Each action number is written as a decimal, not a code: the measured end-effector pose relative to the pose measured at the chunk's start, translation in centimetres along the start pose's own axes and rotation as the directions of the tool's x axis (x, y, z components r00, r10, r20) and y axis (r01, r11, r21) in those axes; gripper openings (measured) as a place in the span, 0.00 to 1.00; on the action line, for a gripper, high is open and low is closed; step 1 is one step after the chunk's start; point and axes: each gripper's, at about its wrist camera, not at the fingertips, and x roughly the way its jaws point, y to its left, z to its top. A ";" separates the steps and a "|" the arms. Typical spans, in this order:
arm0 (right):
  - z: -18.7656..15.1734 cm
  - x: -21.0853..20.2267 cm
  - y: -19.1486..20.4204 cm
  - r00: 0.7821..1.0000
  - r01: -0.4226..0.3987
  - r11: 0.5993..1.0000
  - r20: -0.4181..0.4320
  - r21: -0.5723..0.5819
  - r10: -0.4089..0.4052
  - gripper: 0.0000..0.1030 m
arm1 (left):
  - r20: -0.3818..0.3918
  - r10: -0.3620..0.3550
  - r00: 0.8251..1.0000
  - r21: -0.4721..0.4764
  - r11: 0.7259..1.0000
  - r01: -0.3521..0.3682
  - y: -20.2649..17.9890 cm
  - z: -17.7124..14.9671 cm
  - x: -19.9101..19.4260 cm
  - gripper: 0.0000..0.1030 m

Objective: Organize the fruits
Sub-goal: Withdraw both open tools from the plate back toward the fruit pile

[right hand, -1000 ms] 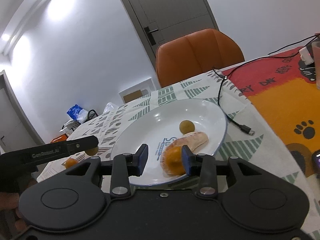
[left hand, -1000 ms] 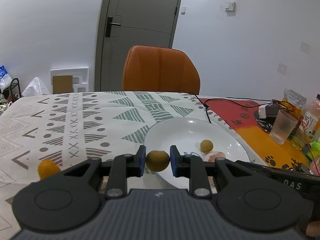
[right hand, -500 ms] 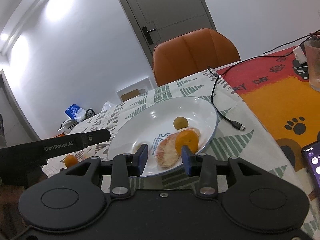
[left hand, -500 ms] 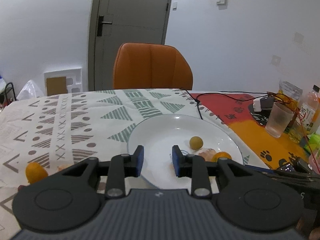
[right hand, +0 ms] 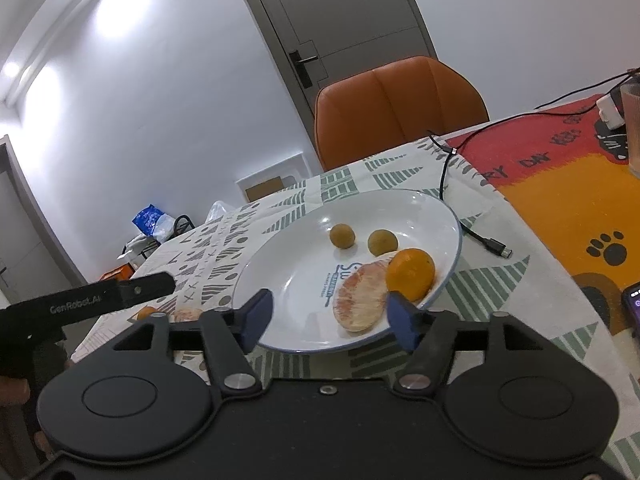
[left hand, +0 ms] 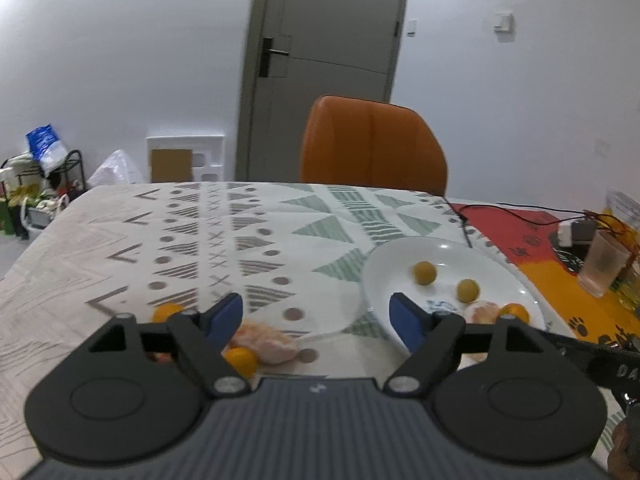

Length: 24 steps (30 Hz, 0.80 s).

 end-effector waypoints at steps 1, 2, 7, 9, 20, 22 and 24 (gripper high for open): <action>0.0 0.0 0.1 1.000 0.000 1.000 0.005 -0.001 0.000 0.73 | -0.006 0.008 1.000 -0.002 1.000 -0.008 0.3 0.0 -0.1 0.77; -0.1 -0.1 0.3 1.000 0.000 1.000 0.011 -0.003 0.000 0.77 | -0.008 0.017 1.000 -0.005 1.000 -0.017 0.6 0.0 -0.2 0.77; -0.2 -0.1 1.2 1.000 -0.004 1.000 0.018 -0.022 0.005 0.91 | -0.009 0.033 0.999 -0.017 0.999 -0.033 1.7 -0.4 -1.1 0.77; -0.2 -0.2 1.6 1.000 -0.008 0.999 0.019 -0.034 0.009 0.93 | -0.005 0.038 0.999 -0.019 0.999 -0.038 1.9 -0.5 -1.4 0.77; -0.4 -0.1 3.7 0.999 -0.042 0.997 0.000 -0.066 0.042 0.96 | 0.009 0.058 0.998 -0.016 0.998 -0.058 3.4 -1.0 -3.2 0.77; -0.6 0.0 4.1 0.999 -0.049 0.996 -0.004 -0.075 0.049 0.96 | 0.010 0.061 0.998 -0.019 0.998 -0.061 3.8 -1.2 -3.4 0.78; -0.7 -0.1 4.4 0.998 -0.061 0.995 -0.007 -0.083 0.061 0.96 | 0.007 0.073 0.997 -0.026 0.997 -0.072 4.2 -1.4 -3.5 0.78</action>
